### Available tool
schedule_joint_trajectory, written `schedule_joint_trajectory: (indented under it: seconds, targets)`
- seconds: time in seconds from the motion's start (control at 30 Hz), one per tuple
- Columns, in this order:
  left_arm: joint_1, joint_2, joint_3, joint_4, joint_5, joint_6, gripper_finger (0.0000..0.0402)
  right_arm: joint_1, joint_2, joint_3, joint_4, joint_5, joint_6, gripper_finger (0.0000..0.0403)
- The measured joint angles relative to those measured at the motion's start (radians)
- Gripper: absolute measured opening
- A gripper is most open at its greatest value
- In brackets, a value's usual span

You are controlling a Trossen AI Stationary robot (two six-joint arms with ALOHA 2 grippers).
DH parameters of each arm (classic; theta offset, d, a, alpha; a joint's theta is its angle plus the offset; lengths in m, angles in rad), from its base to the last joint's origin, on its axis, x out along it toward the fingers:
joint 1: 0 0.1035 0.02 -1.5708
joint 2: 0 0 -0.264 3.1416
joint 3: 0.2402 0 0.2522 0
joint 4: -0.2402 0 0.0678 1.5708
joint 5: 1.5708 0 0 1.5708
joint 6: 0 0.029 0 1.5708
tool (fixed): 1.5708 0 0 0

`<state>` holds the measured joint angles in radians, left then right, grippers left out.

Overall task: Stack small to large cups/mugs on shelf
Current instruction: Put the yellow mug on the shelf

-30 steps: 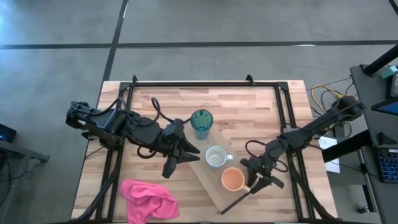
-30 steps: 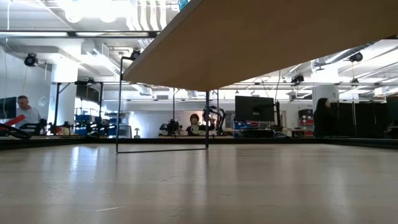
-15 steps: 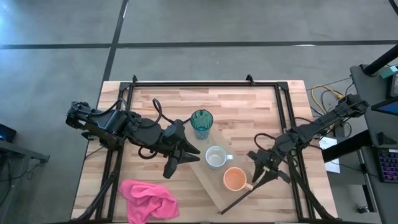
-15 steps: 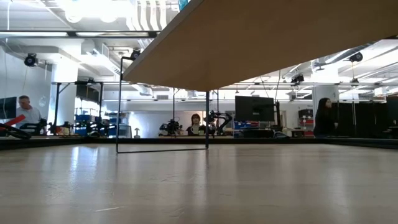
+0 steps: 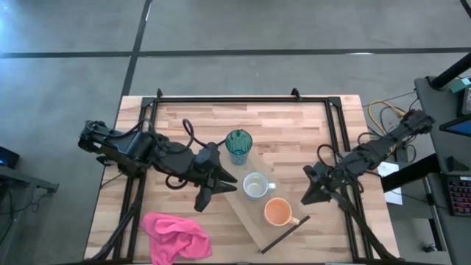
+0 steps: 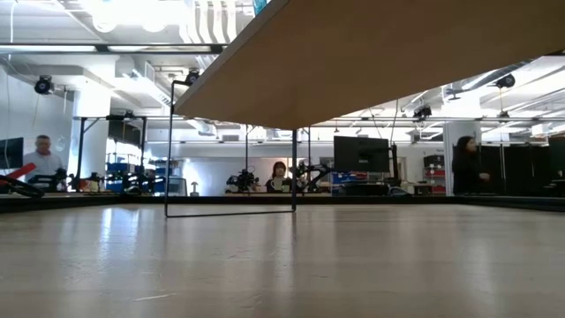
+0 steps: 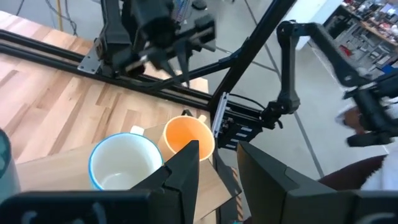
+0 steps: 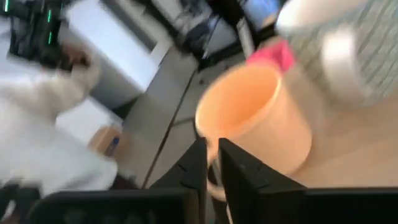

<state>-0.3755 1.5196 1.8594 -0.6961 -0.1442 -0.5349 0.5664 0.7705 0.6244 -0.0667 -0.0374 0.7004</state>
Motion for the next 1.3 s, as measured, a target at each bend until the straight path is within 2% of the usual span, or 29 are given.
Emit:
schedule_joint_trajectory:
  seconds: [0.17, 0.3, 0.4, 0.5, 0.8, 1.0, 1.13, 1.3]
  targets:
    - [0.0, 0.0, -0.006, -0.001, -0.014, 0.001, 0.0096, 0.096, 0.067, 0.163, -0.125, 0.156, 0.046, 0.001]
    - [0.0, 0.0, -0.009, -0.001, -0.014, 0.001, 0.0096, 0.197, 0.198, 0.336, -0.408, 0.329, 0.18, 0.0009]
    - [0.0, 0.0, -0.009, -0.001, -0.018, 0.002, 0.0096, 0.254, 0.319, 0.456, -0.632, 0.363, 0.326, 0.0009]
    - [0.0, 0.0, -0.012, -0.001, -0.018, 0.031, 0.0096, 0.315, 0.434, 0.546, -0.733, 0.411, 0.391, 0.0009]
    - [0.001, 0.0, -0.013, 0.005, -0.019, 0.077, 0.0096, 0.345, 0.625, 0.733, -0.787, 0.46, 0.384, 0.0009]
    - [0.001, 0.0, -0.014, 0.005, -0.019, 0.078, 0.0096, 0.346, 0.678, 0.729, -0.78, 0.461, 0.498, 0.0009]
    - [0.001, 0.0, -0.014, 0.004, -0.019, 0.094, 0.0096, 0.354, 0.703, 0.729, -0.723, 0.501, 0.507, 0.0009]
    - [0.001, -0.002, -0.014, 0.005, -0.019, 0.106, 0.0096, 0.354, 0.72, 0.729, -0.747, 0.51, 0.516, 0.0009]
